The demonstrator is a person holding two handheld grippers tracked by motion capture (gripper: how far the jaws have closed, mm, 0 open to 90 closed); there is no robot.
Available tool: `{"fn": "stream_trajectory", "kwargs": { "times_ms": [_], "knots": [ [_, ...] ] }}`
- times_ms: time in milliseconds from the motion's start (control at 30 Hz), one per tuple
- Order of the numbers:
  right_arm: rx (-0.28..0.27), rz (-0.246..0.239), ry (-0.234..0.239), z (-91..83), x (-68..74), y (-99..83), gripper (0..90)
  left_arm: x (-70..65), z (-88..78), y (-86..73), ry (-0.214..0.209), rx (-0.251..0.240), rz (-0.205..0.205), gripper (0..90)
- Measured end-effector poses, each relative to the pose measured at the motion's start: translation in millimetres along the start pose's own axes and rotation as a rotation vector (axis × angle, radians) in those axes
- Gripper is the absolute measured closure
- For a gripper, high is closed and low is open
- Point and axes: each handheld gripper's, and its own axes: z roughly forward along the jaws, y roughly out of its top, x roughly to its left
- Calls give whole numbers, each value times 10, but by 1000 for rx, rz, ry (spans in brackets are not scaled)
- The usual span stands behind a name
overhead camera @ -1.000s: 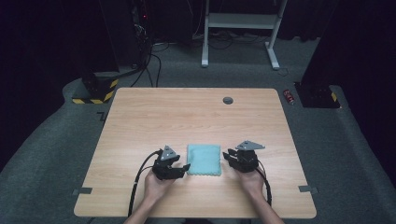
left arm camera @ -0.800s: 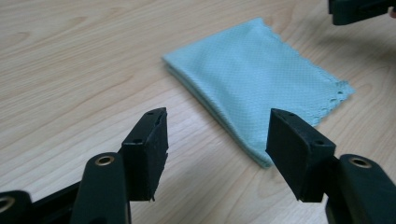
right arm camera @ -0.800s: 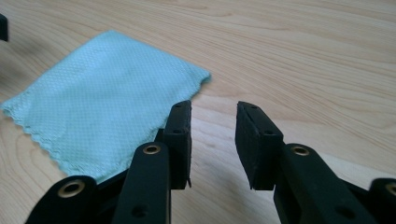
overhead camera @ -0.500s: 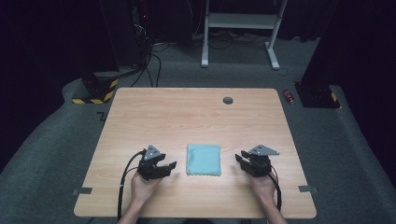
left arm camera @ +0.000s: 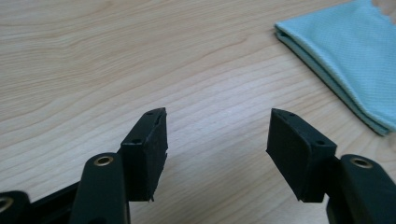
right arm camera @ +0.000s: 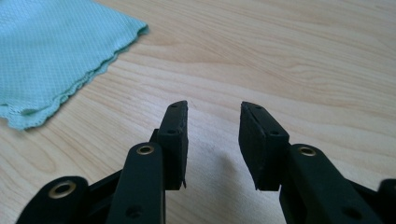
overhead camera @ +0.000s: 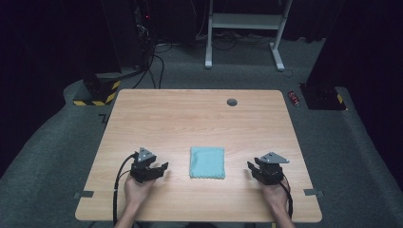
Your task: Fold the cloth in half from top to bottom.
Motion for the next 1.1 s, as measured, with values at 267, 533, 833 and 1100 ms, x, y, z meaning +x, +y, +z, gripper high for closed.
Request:
{"fn": "stream_trajectory", "kwargs": {
  "times_ms": [267,533,833,1100],
  "knots": [
    [23,23,-12,-13,-54,-106,619,89,23,-70,39,10,-16,382],
    [34,18,-29,-5,-47,-160,609,85,42,-146,96,5,24,379],
    [43,49,-26,2,-80,-162,466,74,50,-147,92,8,18,321],
    [44,49,-27,8,-76,-159,451,72,53,-147,90,7,17,308]
  ]
}}
